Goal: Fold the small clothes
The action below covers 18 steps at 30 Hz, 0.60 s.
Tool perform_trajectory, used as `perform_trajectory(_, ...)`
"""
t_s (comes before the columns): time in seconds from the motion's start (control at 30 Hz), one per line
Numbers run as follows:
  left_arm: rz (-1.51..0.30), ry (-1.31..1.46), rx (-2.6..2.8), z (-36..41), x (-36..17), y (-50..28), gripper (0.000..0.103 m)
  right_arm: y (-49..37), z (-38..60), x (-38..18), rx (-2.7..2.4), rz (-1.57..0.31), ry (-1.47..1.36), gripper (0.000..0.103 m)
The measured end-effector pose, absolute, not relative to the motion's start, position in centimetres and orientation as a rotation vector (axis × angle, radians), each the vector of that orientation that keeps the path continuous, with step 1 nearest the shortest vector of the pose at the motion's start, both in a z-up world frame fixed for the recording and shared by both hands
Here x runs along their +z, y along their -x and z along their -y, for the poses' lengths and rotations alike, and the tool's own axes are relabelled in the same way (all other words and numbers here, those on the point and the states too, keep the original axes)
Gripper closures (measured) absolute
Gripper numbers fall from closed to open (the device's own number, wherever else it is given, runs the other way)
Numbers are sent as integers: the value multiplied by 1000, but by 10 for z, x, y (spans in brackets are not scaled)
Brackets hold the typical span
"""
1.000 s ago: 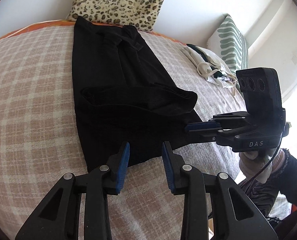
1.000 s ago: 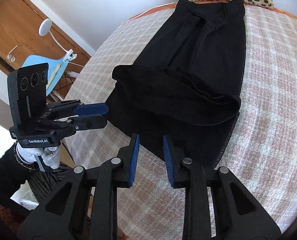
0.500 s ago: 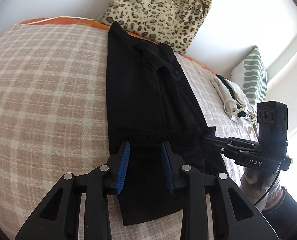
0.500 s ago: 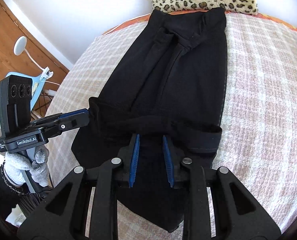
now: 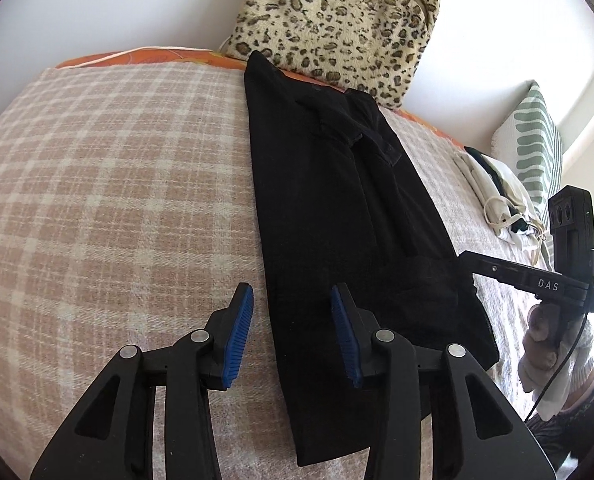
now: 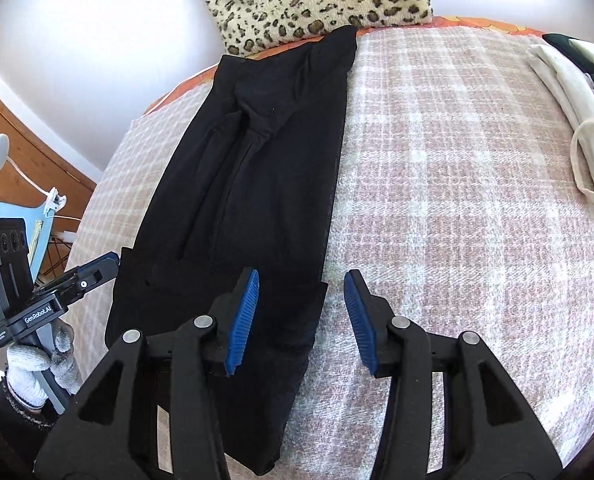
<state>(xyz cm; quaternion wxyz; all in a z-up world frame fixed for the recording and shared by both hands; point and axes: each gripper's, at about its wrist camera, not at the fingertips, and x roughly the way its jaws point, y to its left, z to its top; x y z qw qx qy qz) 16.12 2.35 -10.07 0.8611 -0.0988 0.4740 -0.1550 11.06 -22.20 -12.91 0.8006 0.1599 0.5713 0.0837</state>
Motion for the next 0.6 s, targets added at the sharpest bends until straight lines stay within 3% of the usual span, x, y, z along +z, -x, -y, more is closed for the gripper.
perform_trajectory(0.23, -963, 39, -222, -15, -103, -158, 64, -111, 204, -129, 139, -1217, -197, 56)
perform_trajectory(0.6, -952, 58, -191, -25, -100, -156, 61, -109, 209, -128, 110, -1223, -239, 56)
